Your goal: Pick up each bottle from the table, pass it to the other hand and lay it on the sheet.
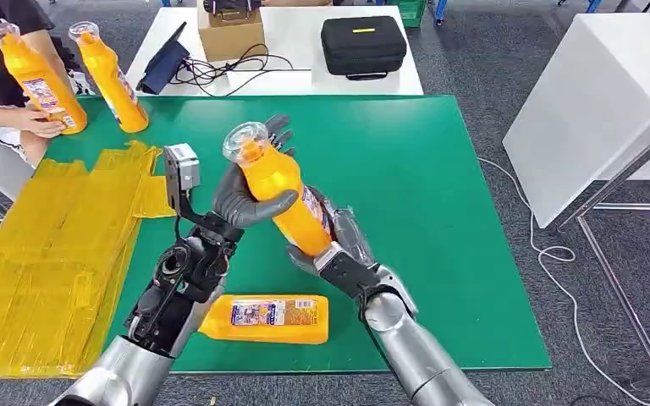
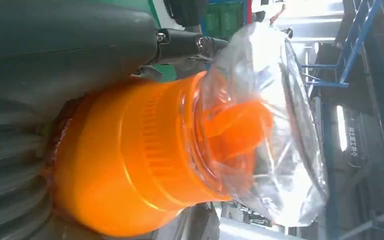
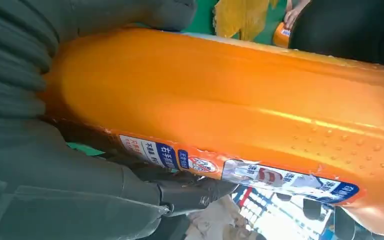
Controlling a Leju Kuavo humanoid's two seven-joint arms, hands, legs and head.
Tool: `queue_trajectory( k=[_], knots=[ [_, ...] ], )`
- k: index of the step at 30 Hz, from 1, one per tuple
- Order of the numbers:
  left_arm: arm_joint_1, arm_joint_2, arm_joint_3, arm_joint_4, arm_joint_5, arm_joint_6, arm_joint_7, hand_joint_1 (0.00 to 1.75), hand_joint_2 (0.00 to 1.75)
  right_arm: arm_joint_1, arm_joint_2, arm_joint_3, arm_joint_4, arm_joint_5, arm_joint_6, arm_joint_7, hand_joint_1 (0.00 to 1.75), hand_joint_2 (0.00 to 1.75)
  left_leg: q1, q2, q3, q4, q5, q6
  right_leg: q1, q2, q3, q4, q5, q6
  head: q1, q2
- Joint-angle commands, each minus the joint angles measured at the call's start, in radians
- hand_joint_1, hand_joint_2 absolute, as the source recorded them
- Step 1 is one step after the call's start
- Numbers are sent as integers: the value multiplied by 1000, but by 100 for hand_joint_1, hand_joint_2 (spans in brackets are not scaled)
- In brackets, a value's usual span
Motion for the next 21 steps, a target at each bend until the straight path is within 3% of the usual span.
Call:
queue_trajectory(
  k=[1,3,4,5,6,7,8,9,12,14,21],
  knots=[
    [-42,33,-42,38,-42,-1,-6,0,175,-34,-36,31,-1,0,0,7,175,175,0,0,2,0,-1,-1,0,-1,2,0,-1,0,0,0],
    [-44,32,-44,40,-50,0,-7,0,175,-31,-37,28,-9,2,-2,9,175,175,0,0,4,0,-2,-1,0,-2,4,0,-2,0,0,0],
    [-45,31,-45,40,-59,-1,-10,37,175,-29,-37,25,-13,5,-5,11,175,175,0,0,2,0,-1,-1,0,-1,3,0,-1,0,0,0],
    [-46,34,-50,37,-69,-3,-13,103,175,-27,-38,23,-16,6,-5,12,175,175,0,-1,4,0,-2,-1,0,-2,5,0,-2,1,0,0],
    [-46,36,-55,35,-81,-5,-17,140,175,-24,-41,21,-21,6,-7,14,175,175,0,-1,7,0,-3,-1,1,-2,7,-1,-3,1,0,0],
    [-46,37,-56,33,-84,-6,-19,145,175,-23,-42,20,-23,6,-7,14,175,175,0,-1,2,0,-1,-1,0,-2,3,0,-1,0,0,0],
    [-45,38,-58,30,-90,-8,-21,169,175,-21,-44,17,-28,6,-6,14,175,175,0,-1,4,0,-2,-1,0,-2,5,0,-2,1,0,0],
    [-45,37,-58,29,-94,-9,-22,173,175,-18,-44,14,-31,7,-6,15,175,175,0,-1,4,0,-1,-1,0,-2,4,-1,-2,1,0,0],
    [-45,40,-61,29,-121,-6,-30,161,175,-14,-44,11,-31,10,-12,15,175,175,0,0,4,0,-2,-1,0,-2,4,0,-2,0,0,0],
    [-39,39,-59,28,-132,-15,-40,168,175,-16,-41,9,-24,14,-18,12,175,175,0,0,4,0,-2,-1,0,-2,5,0,-2,0,0,0],
    [-36,35,-53,27,-138,-19,-43,166,175,-17,-40,8,-20,15,-20,11,175,175,0,0,3,0,-1,-1,0,-1,3,0,-1,0,0,0]
  ],
)
